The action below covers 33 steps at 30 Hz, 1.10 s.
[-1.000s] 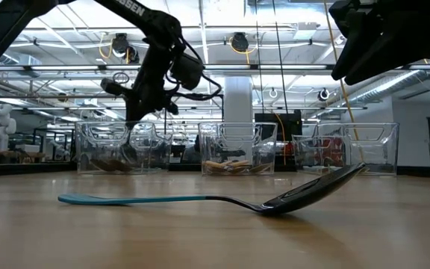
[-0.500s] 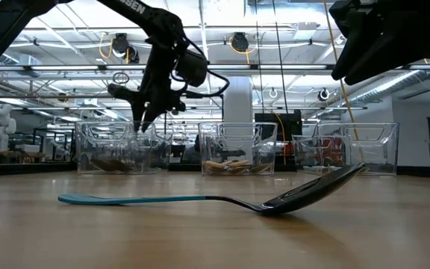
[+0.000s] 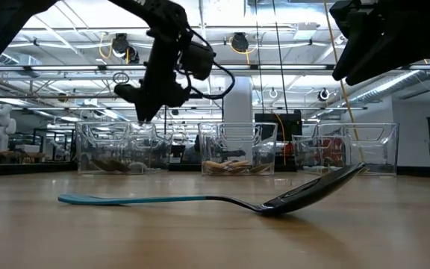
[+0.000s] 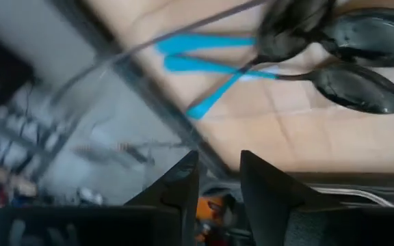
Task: Sort silverware by color (type)
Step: Put the blue spoon into the left transparent bin
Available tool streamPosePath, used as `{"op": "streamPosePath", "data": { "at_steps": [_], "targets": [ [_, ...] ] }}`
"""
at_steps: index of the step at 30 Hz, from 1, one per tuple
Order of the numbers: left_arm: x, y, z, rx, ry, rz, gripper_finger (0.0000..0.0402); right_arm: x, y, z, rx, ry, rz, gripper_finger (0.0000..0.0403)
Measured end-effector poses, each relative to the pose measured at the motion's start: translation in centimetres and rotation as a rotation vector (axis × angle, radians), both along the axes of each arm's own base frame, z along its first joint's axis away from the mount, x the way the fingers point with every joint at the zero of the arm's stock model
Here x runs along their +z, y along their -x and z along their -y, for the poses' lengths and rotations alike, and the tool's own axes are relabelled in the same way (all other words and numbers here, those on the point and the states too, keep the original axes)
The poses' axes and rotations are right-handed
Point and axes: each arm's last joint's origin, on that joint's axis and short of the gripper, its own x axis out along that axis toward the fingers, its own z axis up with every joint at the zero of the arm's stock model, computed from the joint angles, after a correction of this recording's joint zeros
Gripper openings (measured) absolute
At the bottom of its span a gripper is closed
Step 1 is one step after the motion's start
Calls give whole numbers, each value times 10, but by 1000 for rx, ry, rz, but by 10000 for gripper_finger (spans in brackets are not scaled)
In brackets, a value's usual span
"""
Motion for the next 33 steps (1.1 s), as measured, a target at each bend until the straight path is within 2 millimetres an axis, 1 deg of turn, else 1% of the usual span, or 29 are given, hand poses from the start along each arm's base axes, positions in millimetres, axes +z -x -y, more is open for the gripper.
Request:
{"op": "streamPosePath", "data": {
  "at_steps": [4,7,10,13,19,22,24,27,31,33],
  "targets": [
    [15,-7,19,113,-86,76,108,0,0,0,-1,-1,1,91],
    [31,-15,37,202,-116,187,108,0,0,0,-11,-12,5,91],
    [45,-26,61,248,-77,295,108,0,0,0,-23,-23,8,91],
    [54,-36,92,245,3,380,108,0,0,0,-36,-35,10,91],
    [54,-52,161,165,169,510,108,-2,3,0,-63,-78,-26,91],
    [54,-57,194,115,260,571,108,-3,5,-3,-70,-138,-40,91],
    [55,-59,214,78,291,615,108,-3,7,-7,-77,-172,-35,91],
    [56,-63,240,59,330,704,108,-2,11,-16,-82,-225,-13,91],
    [58,-65,269,74,403,794,108,1,17,-31,-70,-307,27,91],
    [54,-67,282,94,425,818,108,3,19,-38,-60,-352,59,91]
  ]
}}
